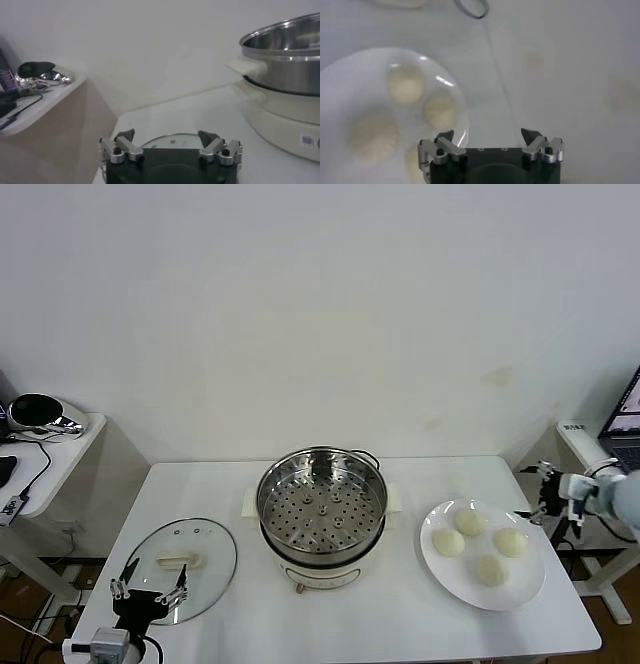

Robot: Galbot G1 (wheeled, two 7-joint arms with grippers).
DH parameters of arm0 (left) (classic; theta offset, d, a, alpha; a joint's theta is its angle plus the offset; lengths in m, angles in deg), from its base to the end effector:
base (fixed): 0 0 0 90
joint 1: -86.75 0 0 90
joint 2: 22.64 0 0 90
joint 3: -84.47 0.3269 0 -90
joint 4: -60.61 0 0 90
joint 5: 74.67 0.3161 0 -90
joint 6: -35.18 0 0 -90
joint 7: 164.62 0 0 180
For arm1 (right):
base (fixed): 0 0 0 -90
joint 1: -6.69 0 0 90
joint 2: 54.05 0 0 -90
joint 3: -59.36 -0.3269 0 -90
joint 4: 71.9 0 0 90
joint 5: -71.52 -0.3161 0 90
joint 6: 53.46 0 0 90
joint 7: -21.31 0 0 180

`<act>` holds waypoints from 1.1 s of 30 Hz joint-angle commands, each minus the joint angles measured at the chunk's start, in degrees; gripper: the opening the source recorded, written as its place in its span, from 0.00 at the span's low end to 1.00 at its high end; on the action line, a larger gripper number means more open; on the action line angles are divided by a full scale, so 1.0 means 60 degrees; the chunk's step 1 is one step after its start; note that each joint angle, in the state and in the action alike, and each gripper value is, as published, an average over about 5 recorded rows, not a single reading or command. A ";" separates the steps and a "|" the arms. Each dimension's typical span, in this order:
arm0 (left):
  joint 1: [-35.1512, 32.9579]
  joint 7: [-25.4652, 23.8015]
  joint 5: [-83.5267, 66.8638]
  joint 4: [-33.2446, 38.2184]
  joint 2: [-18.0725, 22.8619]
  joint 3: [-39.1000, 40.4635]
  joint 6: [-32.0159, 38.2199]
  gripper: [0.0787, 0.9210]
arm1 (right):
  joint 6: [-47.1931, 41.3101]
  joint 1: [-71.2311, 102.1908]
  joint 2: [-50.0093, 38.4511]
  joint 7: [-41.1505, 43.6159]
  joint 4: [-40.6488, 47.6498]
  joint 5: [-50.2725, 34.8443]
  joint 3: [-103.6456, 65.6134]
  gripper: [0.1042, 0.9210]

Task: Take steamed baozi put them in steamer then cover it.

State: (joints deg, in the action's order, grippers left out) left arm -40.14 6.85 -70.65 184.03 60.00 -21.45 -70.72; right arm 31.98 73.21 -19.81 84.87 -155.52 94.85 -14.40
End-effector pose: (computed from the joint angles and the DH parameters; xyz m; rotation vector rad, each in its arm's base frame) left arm 0.1175 0.0913 -0.2661 0.0722 -2.7690 -0.4028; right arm 0.3867 -0.2499 -0.1333 0.9752 -1.7619 1.4948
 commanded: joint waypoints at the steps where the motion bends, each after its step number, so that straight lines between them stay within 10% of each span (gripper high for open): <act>1: -0.0157 0.0017 0.0135 0.0297 0.0163 0.0003 -0.0117 0.88 | 0.1444 -0.3446 0.0938 0.1393 0.2537 0.1297 0.3788 0.88; 33: -0.0317 0.0026 0.0293 0.0143 0.0247 0.0102 -0.0146 0.88 | 0.1886 -0.3471 0.2906 0.0579 0.5166 0.2179 0.4042 0.88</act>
State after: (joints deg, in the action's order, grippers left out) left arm -41.95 7.03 -68.94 184.98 61.41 -20.90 -71.57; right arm 42.75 53.43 -3.73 89.07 -127.31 107.15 8.63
